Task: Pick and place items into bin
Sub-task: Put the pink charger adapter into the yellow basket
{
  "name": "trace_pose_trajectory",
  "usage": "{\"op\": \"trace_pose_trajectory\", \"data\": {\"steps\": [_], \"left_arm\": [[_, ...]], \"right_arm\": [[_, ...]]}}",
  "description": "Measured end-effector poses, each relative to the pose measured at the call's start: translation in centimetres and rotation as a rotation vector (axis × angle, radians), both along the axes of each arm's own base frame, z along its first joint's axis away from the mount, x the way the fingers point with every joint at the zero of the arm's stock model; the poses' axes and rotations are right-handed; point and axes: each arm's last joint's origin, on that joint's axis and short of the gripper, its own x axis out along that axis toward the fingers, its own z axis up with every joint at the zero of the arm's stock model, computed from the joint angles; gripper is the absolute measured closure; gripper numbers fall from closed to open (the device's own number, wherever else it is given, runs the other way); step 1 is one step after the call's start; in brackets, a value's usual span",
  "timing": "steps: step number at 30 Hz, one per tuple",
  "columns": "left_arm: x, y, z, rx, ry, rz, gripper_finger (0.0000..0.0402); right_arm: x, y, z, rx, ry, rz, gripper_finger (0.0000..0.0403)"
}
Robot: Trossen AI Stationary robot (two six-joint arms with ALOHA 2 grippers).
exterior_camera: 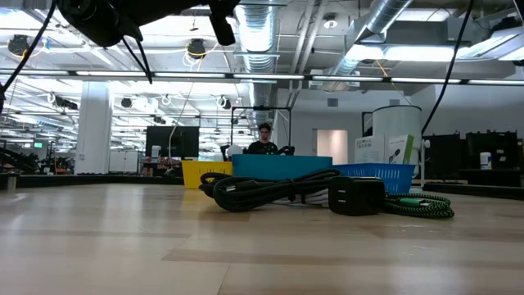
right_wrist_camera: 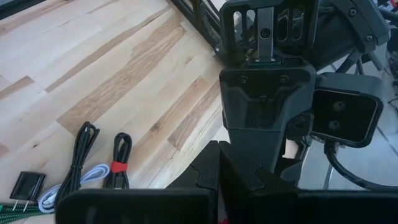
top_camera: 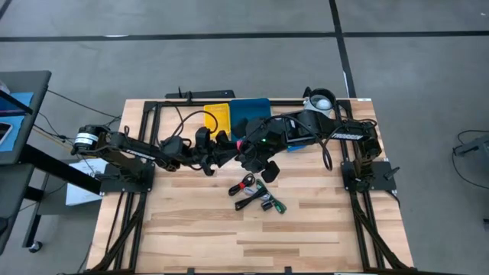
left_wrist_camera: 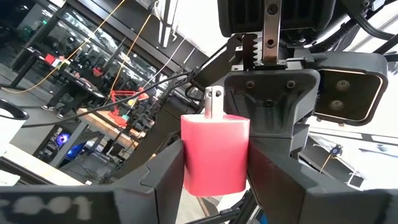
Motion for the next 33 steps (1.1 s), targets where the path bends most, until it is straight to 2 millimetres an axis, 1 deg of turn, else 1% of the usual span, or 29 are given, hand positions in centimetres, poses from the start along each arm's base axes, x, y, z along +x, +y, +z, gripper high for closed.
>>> {"op": "trace_pose_trajectory", "data": {"steps": [9,14,22,28,33], "left_arm": [[0.01,0.02,0.00,-0.004,0.000,0.007,0.0277],[0.02,0.03,-0.02,-0.004,0.001,0.009,0.0285],[-0.09,-0.08,0.37,0.001,-0.029,-0.005,0.0309],[-0.06,-0.10,0.32,0.020,-0.024,-0.024,0.0316],[-0.02,0.48,0.08,0.091,0.024,-0.036,0.0316]], "right_arm": [[0.00,-0.01,0.00,0.002,0.000,-0.001,0.0399],[0.00,-0.01,0.00,0.002,0.000,-0.001,0.0399],[0.03,-0.13,-0.20,-0.003,0.014,-0.009,0.0399],[-0.02,-0.09,-0.24,0.003,0.021,-0.012,0.0399],[-0.60,-0.19,-0.76,0.018,0.102,-0.060,0.0399]]}}
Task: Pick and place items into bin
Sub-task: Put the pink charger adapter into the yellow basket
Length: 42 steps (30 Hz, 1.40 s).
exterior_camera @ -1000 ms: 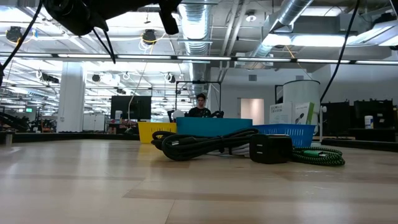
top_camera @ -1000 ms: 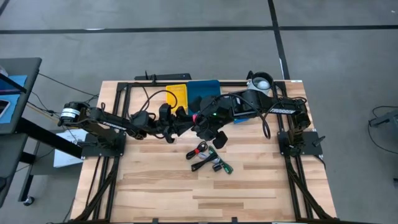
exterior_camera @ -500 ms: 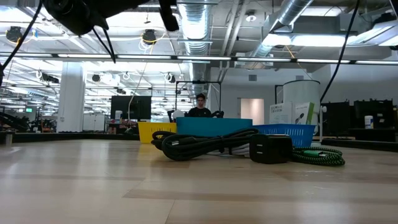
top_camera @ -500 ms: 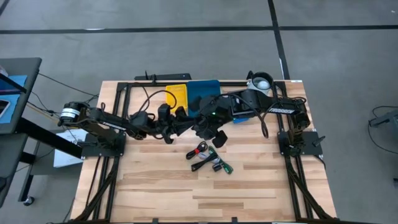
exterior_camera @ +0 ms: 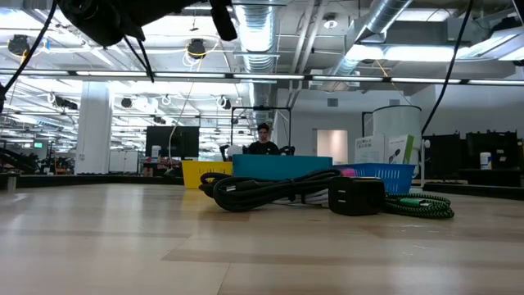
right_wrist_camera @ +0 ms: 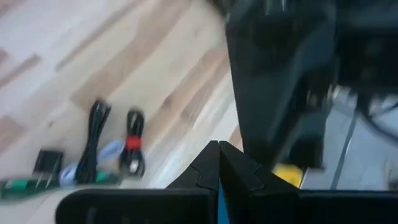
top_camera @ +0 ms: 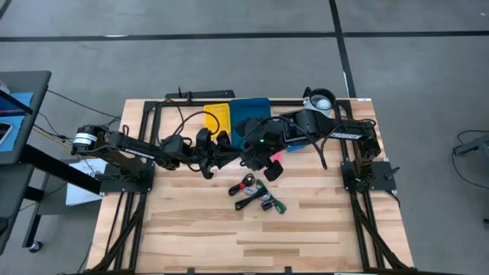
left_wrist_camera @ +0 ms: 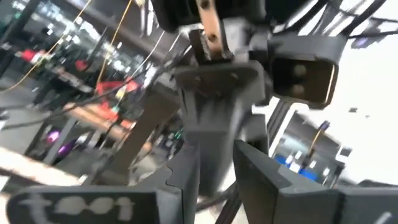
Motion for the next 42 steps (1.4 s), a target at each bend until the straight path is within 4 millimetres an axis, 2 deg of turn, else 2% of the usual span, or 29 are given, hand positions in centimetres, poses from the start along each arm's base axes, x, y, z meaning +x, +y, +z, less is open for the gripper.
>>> {"op": "trace_pose_trajectory", "data": {"steps": [8,11,16,19,22,28,34,42], "left_arm": [[-0.7,1.4,-0.5,0.095,0.238,0.113,0.0316],[-1.3,1.3,-0.5,0.141,0.321,0.124,0.0316],[-1.9,0.6,-0.7,0.191,0.416,0.152,0.0316],[-2.0,0.3,-1.1,0.218,0.457,0.171,0.0316],[-2.0,0.1,-1.4,0.241,0.493,0.184,0.0316],[-2.1,-0.2,-2.0,0.284,0.554,0.207,0.0316],[-2.1,-0.2,-2.1,0.301,0.562,0.209,0.0316],[-2.1,-0.1,-2.5,0.324,0.609,0.253,0.0316]], "right_arm": [[-2.5,-1.2,-1.5,0.028,0.293,-0.285,0.0391],[-2.7,-1.5,-2.0,0.072,0.310,-0.374,0.0376],[-5.1,-1.5,-2.7,0.126,0.373,-0.463,0.0337],[-5.9,-1.9,-4.8,0.153,0.409,-0.554,0.0314],[-7.6,-2.3,-7.3,0.179,0.418,-0.627,0.0294],[-11.1,-2.6,-13.7,0.197,0.338,-0.714,0.0264],[-13.2,-2.8,-16.7,0.209,0.192,-0.769,0.0247],[-14.5,-2.9,-20.4,0.205,0.146,-0.884,0.0229]]}}
